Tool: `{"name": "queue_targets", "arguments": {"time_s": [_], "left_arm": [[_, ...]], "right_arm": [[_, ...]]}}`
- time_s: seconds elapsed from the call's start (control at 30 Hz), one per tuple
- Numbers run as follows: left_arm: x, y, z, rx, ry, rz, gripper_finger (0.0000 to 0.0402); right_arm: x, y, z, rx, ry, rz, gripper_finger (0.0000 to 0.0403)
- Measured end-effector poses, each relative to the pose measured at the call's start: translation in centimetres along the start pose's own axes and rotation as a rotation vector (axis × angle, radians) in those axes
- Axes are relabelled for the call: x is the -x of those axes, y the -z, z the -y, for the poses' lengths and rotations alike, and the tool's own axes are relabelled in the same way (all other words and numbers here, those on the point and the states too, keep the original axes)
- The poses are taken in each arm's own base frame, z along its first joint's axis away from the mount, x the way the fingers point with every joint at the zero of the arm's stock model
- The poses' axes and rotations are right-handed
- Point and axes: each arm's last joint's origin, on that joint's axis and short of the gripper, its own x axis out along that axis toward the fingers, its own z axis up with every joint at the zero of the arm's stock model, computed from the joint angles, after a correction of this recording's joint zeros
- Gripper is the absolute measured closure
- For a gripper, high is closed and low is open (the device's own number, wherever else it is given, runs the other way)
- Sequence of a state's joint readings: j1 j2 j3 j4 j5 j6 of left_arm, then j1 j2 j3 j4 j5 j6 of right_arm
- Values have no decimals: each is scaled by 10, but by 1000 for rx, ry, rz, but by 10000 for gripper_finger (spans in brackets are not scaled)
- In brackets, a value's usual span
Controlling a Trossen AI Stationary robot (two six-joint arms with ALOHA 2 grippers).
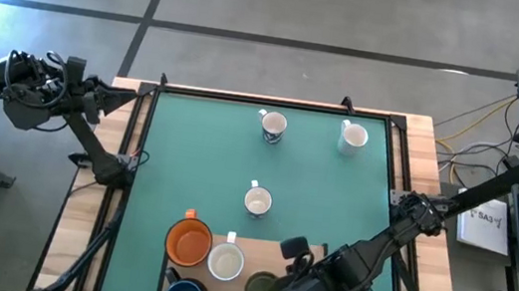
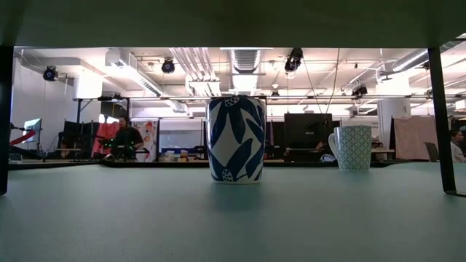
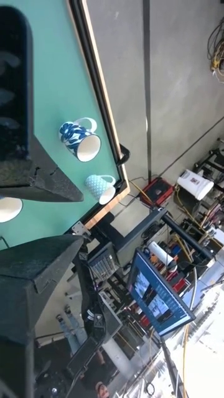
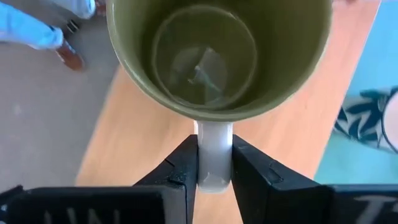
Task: Place coffee mugs
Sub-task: Put the white green mug on the shelf
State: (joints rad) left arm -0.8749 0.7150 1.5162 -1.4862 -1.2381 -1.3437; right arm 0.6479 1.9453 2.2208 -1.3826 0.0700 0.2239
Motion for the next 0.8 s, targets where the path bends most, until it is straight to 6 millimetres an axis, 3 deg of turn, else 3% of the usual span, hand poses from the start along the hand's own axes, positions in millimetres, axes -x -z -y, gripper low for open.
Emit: {"name": "queue_targets", "arguments": {"time_s": [0.17,0.63,0.8], "left_arm": [[0,-1,-2,2,1,0,322],[2,-5,-7,21,7,3,322],[2,-5,-8,22,7,3,322]], "right_arm": [[0,-4,-1,-3,-11,39,348],[2,-20,-5,-37,-67,206,344],[-12,-22,-6,-50,-62,179,345]]}}
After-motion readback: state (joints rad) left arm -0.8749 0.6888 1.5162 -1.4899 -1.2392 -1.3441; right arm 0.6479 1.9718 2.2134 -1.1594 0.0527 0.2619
